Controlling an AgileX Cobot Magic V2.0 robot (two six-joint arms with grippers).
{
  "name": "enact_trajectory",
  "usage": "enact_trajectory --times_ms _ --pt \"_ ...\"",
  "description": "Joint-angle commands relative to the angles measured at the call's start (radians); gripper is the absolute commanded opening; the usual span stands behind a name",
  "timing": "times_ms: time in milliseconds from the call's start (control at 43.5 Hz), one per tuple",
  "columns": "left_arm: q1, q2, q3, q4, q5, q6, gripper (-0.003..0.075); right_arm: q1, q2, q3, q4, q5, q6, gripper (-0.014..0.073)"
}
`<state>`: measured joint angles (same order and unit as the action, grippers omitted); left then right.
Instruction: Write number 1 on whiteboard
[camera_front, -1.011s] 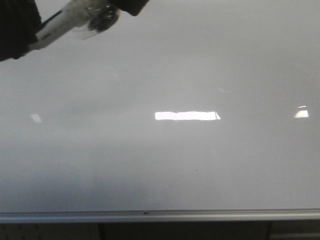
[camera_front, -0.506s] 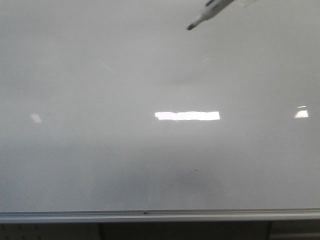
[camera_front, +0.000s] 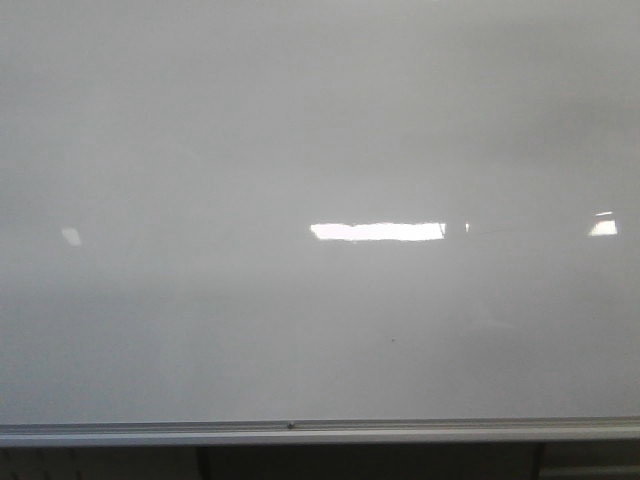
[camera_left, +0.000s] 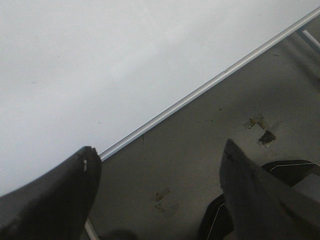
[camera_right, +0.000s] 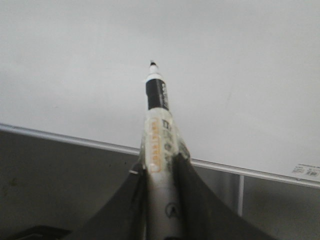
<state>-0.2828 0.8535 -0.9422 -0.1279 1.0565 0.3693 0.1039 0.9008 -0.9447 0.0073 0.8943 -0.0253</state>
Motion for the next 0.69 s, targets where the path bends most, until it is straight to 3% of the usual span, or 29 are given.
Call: enact_trajectory --times_ms 0,414,666 --pt "0.003 -0.008 -0.024 -0.02 -0.087 -0.011 0.0493 -0.069 -0.038 0.083 0.0 -0.213 0.008 -0.006" --pt "0.003 -0.005 -0.024 -0.02 -0.13 -0.011 0.0493 -0.097 0.061 0.134 0.071 -0.575 0.008 -0.006" --pt "0.003 -0.005 -0.024 -0.02 -0.135 -0.011 0.0493 -0.097 0.17 0.067 0.072 -0.666 0.008 -0.006"
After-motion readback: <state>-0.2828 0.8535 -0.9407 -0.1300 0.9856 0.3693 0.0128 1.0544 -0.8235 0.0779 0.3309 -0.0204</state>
